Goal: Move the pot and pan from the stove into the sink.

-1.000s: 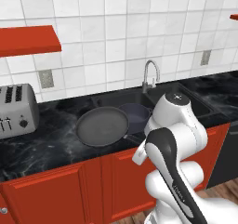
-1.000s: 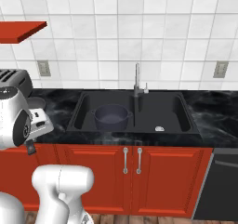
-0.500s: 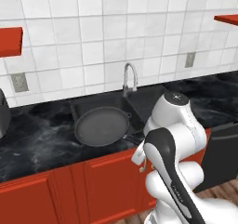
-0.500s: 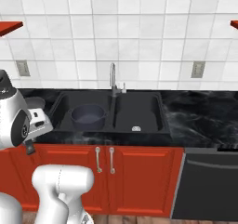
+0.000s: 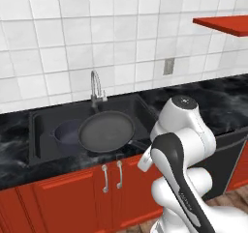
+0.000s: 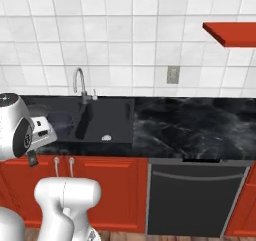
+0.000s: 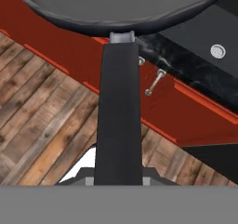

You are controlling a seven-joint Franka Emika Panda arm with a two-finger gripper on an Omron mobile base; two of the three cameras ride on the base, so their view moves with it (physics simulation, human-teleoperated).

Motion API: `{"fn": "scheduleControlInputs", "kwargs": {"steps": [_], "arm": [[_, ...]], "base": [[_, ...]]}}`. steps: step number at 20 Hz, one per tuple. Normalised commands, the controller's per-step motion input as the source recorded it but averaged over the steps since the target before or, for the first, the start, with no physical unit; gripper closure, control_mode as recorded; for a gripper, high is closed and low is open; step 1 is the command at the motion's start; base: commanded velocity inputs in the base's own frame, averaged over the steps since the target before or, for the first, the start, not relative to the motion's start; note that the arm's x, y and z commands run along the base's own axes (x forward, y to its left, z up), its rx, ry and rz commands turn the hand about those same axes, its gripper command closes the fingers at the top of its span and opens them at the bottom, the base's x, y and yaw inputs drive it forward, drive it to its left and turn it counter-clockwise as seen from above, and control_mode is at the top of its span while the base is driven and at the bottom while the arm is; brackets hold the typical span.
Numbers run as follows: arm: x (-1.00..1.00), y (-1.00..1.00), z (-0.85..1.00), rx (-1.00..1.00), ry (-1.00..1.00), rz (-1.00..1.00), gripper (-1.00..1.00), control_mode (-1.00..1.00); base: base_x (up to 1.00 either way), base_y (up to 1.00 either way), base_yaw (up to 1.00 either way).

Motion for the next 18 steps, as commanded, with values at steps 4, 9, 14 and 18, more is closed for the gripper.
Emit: {"fn": "scheduleControlInputs", "kwargs": {"steps": [4, 9, 14, 18], "arm": [[0.00, 0.00, 0.00, 0.00, 0.00, 0.00, 1.00, 1.00], [0.00, 0.00, 0.00, 0.00, 0.00, 0.00, 1.00, 1.00], [0.00, 0.00, 0.00, 0.00, 0.00, 0.00, 1.00, 1.00], [0.00, 0.00, 0.00, 0.00, 0.00, 0.00, 1.00, 1.00]], "base": [[0.30, -0.82, 0.00], [0.27, -0.81, 0.00], [0.15, -0.76, 0.00], [0.00, -0.20, 0.00]]}}
